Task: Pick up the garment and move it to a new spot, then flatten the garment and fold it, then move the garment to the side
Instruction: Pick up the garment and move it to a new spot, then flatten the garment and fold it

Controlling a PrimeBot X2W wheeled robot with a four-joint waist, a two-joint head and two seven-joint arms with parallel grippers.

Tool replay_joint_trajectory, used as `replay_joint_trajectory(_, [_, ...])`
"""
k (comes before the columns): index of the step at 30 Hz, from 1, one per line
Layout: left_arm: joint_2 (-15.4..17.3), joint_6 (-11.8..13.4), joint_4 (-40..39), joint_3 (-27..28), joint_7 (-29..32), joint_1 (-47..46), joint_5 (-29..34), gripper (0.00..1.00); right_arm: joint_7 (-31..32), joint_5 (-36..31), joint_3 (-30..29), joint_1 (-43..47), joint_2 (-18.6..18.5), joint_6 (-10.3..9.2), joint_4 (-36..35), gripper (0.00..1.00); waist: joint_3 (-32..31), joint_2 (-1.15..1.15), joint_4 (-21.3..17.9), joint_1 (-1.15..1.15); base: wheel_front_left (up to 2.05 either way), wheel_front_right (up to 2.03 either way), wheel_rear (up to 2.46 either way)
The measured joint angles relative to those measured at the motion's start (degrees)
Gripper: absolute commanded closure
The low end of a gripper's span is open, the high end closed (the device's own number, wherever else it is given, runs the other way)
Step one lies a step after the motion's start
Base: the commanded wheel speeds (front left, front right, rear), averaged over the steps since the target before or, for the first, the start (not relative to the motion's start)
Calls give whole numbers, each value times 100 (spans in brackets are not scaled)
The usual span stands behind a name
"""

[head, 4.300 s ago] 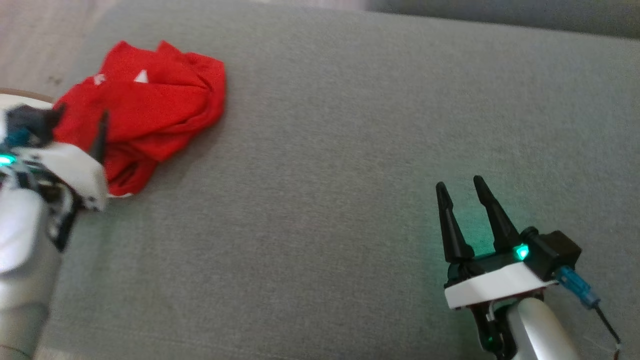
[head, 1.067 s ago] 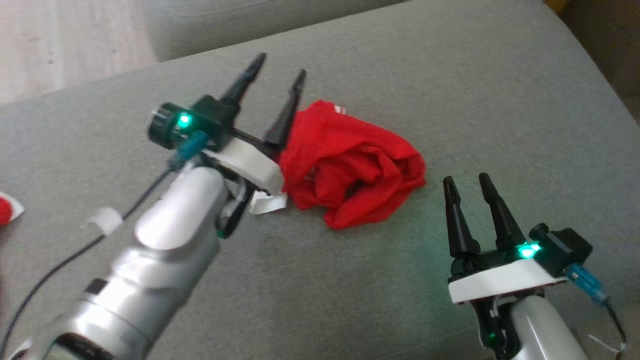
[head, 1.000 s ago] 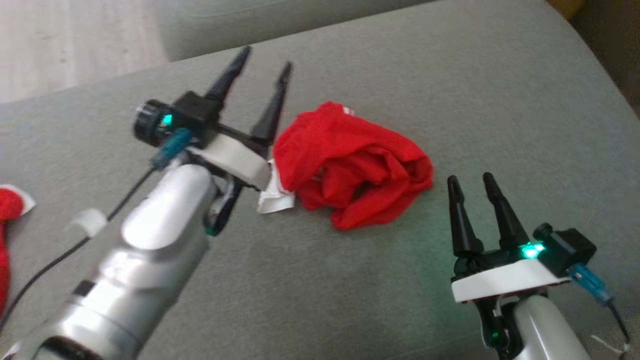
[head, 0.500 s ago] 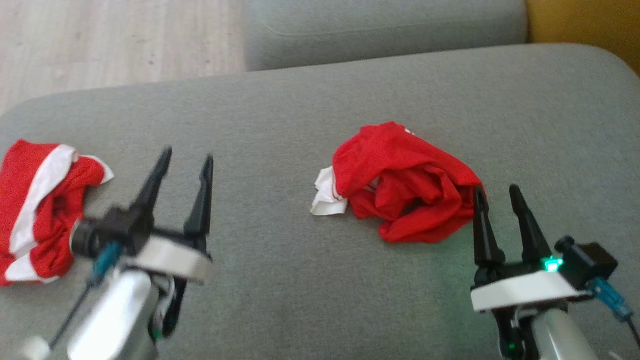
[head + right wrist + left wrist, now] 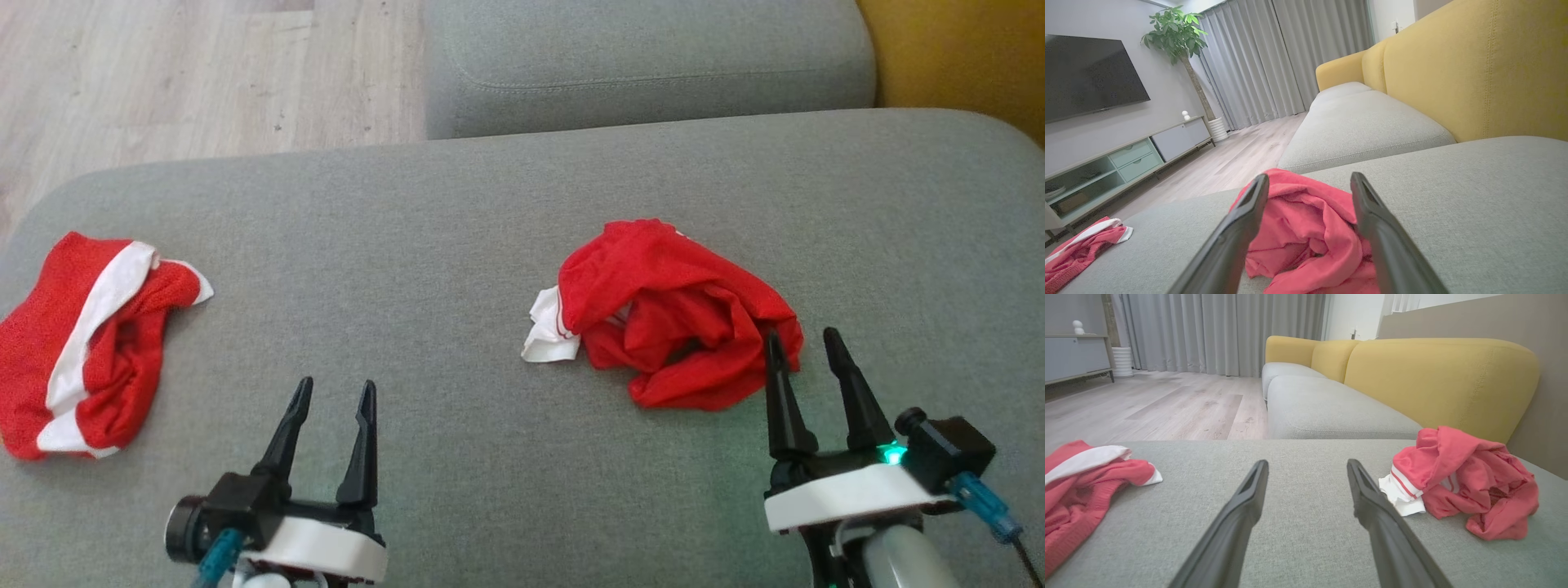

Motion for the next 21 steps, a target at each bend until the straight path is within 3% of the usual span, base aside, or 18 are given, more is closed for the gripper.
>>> replay_joint_trajectory(13, [-435, -548, 58, 756, 0, 5, 694, 0, 0, -43, 49, -1, 0, 0, 30, 0, 43, 0, -88, 0, 0, 0, 0])
replay_joint_trajectory(21, [-591, -750, 177, 840, 0, -86, 872, 0, 0, -495, 672, -124, -2, 0, 82, 0, 219, 0, 181, 1, 0, 0, 0])
